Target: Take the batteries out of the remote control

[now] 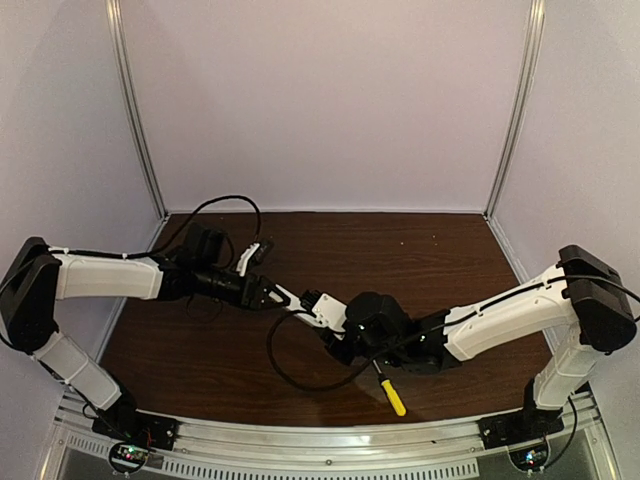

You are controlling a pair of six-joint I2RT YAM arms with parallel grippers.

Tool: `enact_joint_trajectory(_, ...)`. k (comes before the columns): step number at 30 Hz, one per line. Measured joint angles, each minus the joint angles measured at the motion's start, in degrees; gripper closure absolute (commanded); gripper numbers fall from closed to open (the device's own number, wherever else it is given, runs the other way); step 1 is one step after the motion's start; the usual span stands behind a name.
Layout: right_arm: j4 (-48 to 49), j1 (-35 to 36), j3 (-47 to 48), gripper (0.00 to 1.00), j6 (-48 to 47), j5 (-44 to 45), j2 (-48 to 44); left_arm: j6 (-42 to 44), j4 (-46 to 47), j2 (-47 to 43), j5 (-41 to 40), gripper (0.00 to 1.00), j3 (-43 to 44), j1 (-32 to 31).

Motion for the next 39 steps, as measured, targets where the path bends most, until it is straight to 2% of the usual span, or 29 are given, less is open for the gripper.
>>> enact_joint_trajectory(4, 0.50, -0.02, 0.00, 0.90, 0.09, 0.00, -0.96, 0.81, -0.52, -0.90, -0.68, 0.22, -0.17, -0.37)
enact_joint_trajectory(12, 1.36, -0.02, -0.20, 0.91, 1.14, -0.02, -1.66, 2.78, -4.76, -5.27, -4.50, 0.03, -1.14, -0.42)
enact_joint_trajectory(17, 1.75, 0.00, -1.57, 0.91, 2.08, -0.20, -2.27, 4.07, -8.85, -9.53, -8.52, 0.03, -1.14, -0.42)
enact_joint_trajectory(24, 2.08, -0.02, -2.16, 0.92, 2.86, -0.42, -2.56, 5.18, -15.15, -16.09, -20.20, 0.03, -0.59, -0.42)
enact_joint_trajectory(26, 2.10, 0.00, -2.16, 0.93, 2.86, -0.57, -2.56, 5.46, -16.72, -16.46, -21.46, 0.06, 0.11, -0.42)
enact_joint_trajectory(31, 2.10, 0.00, -2.16, 1.00, 2.84, -0.63, -2.60, 5.66, -19.02, -16.46, -19.74, 0.10, 2.67, -0.42)
enact_joint_trajectory(39, 2.14, 0.00, -2.16, 1.00, 3.10, -0.57, -5.14, 5.03, -19.32, -16.46, -14.01, 0.12, 5.29, -0.42)
